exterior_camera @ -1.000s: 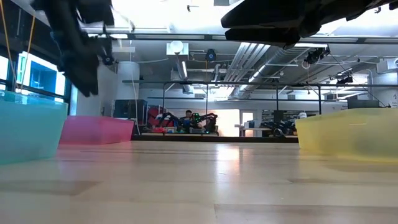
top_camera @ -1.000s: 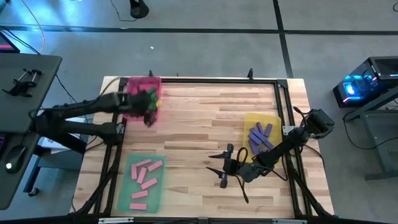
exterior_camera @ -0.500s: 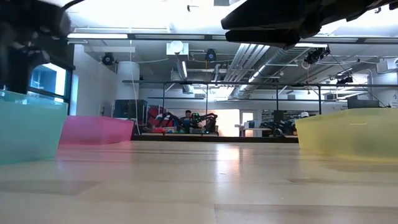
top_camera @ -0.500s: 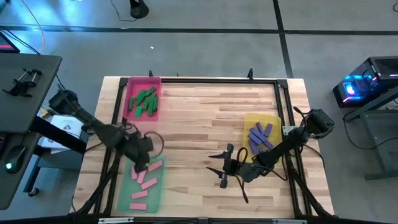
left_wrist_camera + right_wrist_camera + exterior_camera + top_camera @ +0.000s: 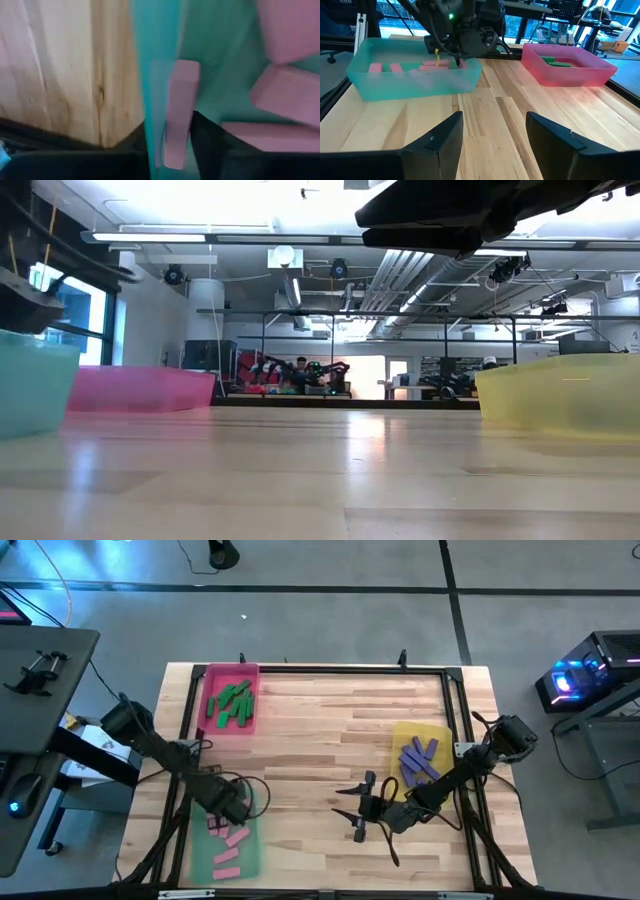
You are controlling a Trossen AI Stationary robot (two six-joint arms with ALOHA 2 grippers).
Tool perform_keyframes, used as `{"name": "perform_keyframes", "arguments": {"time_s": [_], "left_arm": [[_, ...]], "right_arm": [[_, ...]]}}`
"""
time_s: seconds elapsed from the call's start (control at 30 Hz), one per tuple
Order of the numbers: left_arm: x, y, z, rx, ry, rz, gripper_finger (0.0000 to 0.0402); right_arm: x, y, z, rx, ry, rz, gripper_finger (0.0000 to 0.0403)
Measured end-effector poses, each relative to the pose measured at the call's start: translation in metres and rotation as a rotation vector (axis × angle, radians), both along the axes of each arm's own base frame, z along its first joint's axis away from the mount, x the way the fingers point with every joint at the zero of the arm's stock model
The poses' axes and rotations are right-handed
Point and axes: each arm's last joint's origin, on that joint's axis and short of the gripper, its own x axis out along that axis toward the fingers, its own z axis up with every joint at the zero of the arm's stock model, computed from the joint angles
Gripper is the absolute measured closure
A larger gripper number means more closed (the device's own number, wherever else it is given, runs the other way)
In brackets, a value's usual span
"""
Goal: Sort blocks
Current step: Adjust the green bin
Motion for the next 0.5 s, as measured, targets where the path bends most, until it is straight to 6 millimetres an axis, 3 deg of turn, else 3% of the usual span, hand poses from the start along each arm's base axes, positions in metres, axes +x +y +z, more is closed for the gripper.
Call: {"name": "perform_keyframes", "arguments": {"time_s": [0.1, 0.5], "left_arm": [[-0.005, -0.005, 0.001, -0.032, 0.037, -0.015, 0.0372], [-0.027, -0.019, 0.003, -0.017, 0.116, -0.237, 0.0368]], "right_arm": [[0.0, 0.0, 0.0, -0.001, 0.001, 0.0, 0.0201], [0.0, 0.0, 0.0, -0.004, 0.002, 0.0, 0.0201]]}}
